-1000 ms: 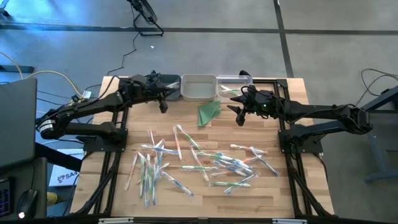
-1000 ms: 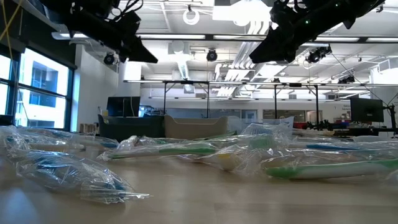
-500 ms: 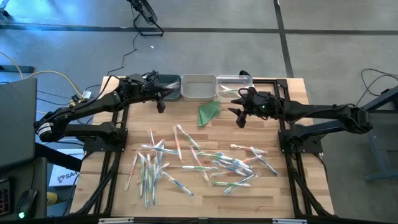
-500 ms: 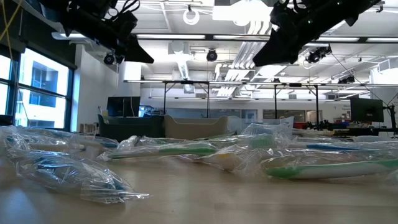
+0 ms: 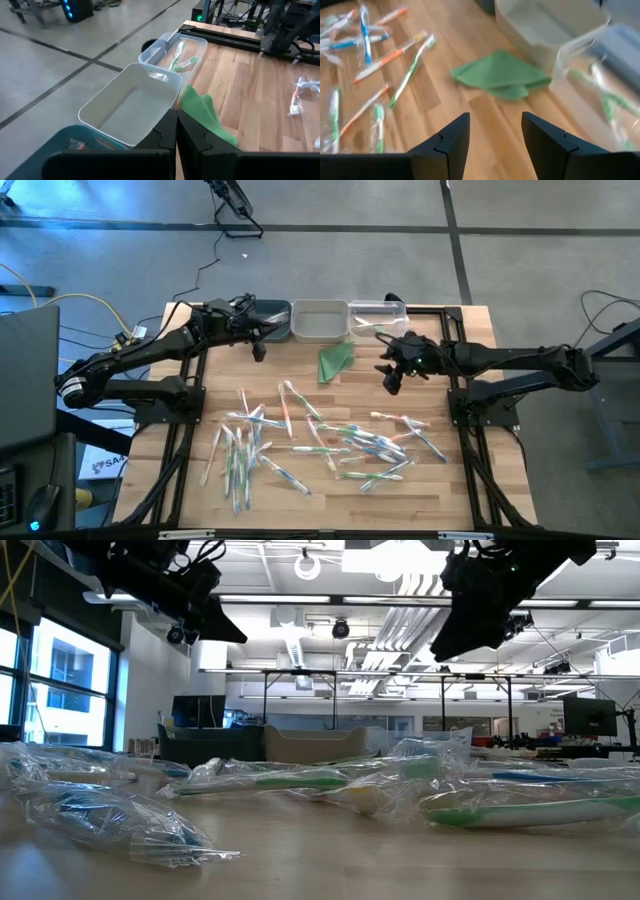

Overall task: Pick & Place Toothbrushes
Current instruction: Put the blue toothbrush into the gray bin

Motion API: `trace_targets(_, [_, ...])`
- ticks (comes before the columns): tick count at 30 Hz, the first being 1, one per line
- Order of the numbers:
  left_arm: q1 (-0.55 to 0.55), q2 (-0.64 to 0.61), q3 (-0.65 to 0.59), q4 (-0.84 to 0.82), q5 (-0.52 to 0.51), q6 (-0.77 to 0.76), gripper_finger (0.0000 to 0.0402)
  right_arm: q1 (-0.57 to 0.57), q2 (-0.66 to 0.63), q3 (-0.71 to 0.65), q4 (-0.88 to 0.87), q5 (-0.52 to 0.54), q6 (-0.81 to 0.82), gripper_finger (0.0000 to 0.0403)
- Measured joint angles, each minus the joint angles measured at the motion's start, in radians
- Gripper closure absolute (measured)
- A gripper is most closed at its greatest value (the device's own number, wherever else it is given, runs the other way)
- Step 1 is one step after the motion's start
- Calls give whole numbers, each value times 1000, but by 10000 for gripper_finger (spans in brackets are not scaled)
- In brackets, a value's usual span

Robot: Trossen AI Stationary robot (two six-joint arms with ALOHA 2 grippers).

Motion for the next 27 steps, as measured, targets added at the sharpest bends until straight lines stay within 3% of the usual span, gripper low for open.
trace_targets(27, [0,2,0,1,-1,-2,402,37,0,0,-75,5,109,232])
